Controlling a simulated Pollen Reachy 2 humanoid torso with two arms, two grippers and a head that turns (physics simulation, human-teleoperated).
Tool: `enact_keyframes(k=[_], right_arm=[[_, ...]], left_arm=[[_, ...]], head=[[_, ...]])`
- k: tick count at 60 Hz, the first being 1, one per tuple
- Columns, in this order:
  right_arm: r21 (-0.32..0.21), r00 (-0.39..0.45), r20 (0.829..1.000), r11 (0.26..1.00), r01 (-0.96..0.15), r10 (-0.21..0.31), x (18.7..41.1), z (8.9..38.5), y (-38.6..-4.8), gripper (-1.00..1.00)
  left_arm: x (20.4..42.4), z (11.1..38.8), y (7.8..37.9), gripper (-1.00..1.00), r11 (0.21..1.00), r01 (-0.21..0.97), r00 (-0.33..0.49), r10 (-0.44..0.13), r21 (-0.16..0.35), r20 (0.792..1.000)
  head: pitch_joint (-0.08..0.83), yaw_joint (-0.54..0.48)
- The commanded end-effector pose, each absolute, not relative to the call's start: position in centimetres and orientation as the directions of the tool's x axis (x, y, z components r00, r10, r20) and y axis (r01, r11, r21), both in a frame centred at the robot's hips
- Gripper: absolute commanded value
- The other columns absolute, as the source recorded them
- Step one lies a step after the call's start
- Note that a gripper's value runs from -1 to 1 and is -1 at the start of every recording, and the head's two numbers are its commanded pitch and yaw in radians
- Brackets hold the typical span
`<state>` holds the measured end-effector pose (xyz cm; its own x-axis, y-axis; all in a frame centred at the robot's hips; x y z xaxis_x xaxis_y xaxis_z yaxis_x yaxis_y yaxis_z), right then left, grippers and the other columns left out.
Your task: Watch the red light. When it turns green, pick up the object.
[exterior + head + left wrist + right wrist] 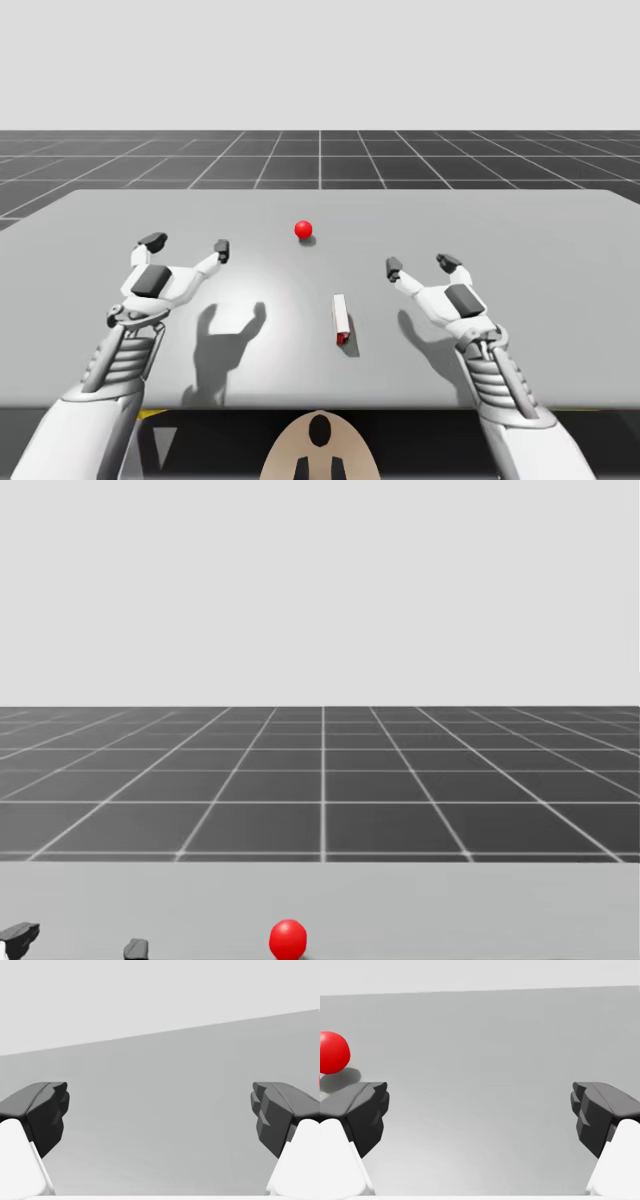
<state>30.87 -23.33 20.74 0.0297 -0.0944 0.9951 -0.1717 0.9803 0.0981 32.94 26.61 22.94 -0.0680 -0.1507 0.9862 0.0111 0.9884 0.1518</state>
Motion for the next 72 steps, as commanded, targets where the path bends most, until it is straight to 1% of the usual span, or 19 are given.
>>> enact_keyframes(k=[1,2,3,5,6,9,10,11,16,18,21,30,36,38,39,45,48,51,72], right_arm=[[0.182,0.077,0.982,0.97,-0.163,-0.171,30.43,20.3,-22.55,-1.0],[0.184,0.078,0.982,0.969,-0.166,-0.173,30.43,20.31,-22.55,-1.0],[0.188,0.097,0.98,0.97,-0.156,-0.174,30.23,20.49,-22.46,-1.0],[0.19,0.087,0.98,0.969,-0.159,-0.178,30.29,20.46,-22.47,-1.0],[0.182,0.071,0.982,0.971,-0.154,-0.173,30.29,20.62,-22.51,-1.0],[0.194,0.074,0.98,0.966,-0.172,-0.184,30.27,20.85,-22.52,-1.0],[0.187,0.076,0.981,0.966,-0.179,-0.176,30.31,20.86,-22.56,-1.0],[0.176,0.069,0.984,0.97,-0.166,-0.167,30.29,20.91,-22.61,-1.0],[0.18,0.078,0.982,0.971,-0.156,-0.17,30.38,20.79,-22.61,-1.0],[0.16,0.077,0.986,0.978,-0.137,-0.151,30.49,20.64,-22.58,-1.0],[0.164,0.079,0.985,0.977,-0.137,-0.154,30.51,20.61,-22.57,-1.0],[0.155,0.073,0.987,0.98,-0.126,-0.146,30.58,20.55,-22.61,-1.0],[0.149,0.069,0.988,0.981,-0.127,-0.141,30.58,20.55,-22.63,-1.0],[0.148,0.068,0.988,0.981,-0.126,-0.141,30.58,20.55,-22.62,-1.0],[0.146,0.066,0.988,0.981,-0.127,-0.138,30.57,20.55,-22.63,-1.0],[0.146,0.066,0.988,0.98,-0.131,-0.139,30.53,20.58,-22.62,-1.0],[0.174,0.081,0.983,0.974,-0.143,-0.164,30.48,20.65,-22.61,-1.0],[0.16,0.072,0.986,0.977,-0.139,-0.151,30.49,20.67,-22.61,-1.0],[0.163,0.072,0.985,0.976,-0.146,-0.154,30.43,20.75,-22.53,-1.0]], left_arm=[[32.98,22.87,27.05,-1.0,0.989,-0.002,-0.04,-0.147,0.147,0.988],[32.98,22.87,27.05,-1.0,0.989,-0.002,-0.04,-0.148,0.148,0.988],[32.99,22.86,27.05,-1.0,0.989,-0.004,-0.041,-0.149,0.149,0.988],[33.0,22.87,27.05,-1.0,0.989,-0.004,-0.041,-0.148,0.148,0.988],[32.99,22.89,27.07,-1.0,0.989,-0.004,-0.04,-0.146,0.146,0.988],[33.0,22.88,27.1,-1.0,0.99,-0.004,-0.037,-0.144,0.144,0.989],[33.0,22.88,27.12,-1.0,0.99,-0.003,-0.035,-0.144,0.144,0.989],[33.0,22.88,27.15,-1.0,0.99,-0.003,-0.033,-0.143,0.143,0.989],[33.02,22.88,27.19,-1.0,0.99,-0.005,-0.028,-0.144,0.144,0.989],[33.01,22.9,27.19,-1.0,0.99,-0.006,-0.027,-0.143,0.143,0.989],[33.02,22.94,27.21,-1.0,0.99,-0.007,-0.028,-0.144,0.143,0.989],[33.05,23.04,27.23,-1.0,0.989,-0.015,-0.041,-0.147,0.147,0.988],[33.07,23.03,27.33,-1.0,0.988,-0.019,-0.053,-0.157,0.156,0.986],[33.07,23.04,27.32,-1.0,0.988,-0.019,-0.055,-0.157,0.156,0.986],[33.08,23.04,27.36,-1.0,0.987,-0.021,-0.059,-0.16,0.159,0.985],[33.09,23.04,27.41,-1.0,0.986,-0.025,-0.065,-0.164,0.163,0.984],[33.09,23.05,27.44,-1.0,0.986,-0.028,-0.067,-0.165,0.163,0.984],[33.09,23.07,27.45,-1.0,0.986,-0.029,-0.069,-0.165,0.163,0.984],[33.07,23.05,27.33,-1.0,0.985,-0.027,-0.071,-0.172,0.17,0.983]], head=[[0.009,0.01],[0.01,0.01],[0.014,0.01],[0.018,0.0],[0.024,0.0],[0.034,0.0],[0.038,0.0],[0.054,0.0],[0.097,0.0],[0.128,0.0],[0.152,0.0],[0.268,0.03],[0.326,0.04],[0.332,0.04],[0.353,0.04],[0.381,0.05],[0.395,0.05],[0.405,0.06],[0.434,0.07]])
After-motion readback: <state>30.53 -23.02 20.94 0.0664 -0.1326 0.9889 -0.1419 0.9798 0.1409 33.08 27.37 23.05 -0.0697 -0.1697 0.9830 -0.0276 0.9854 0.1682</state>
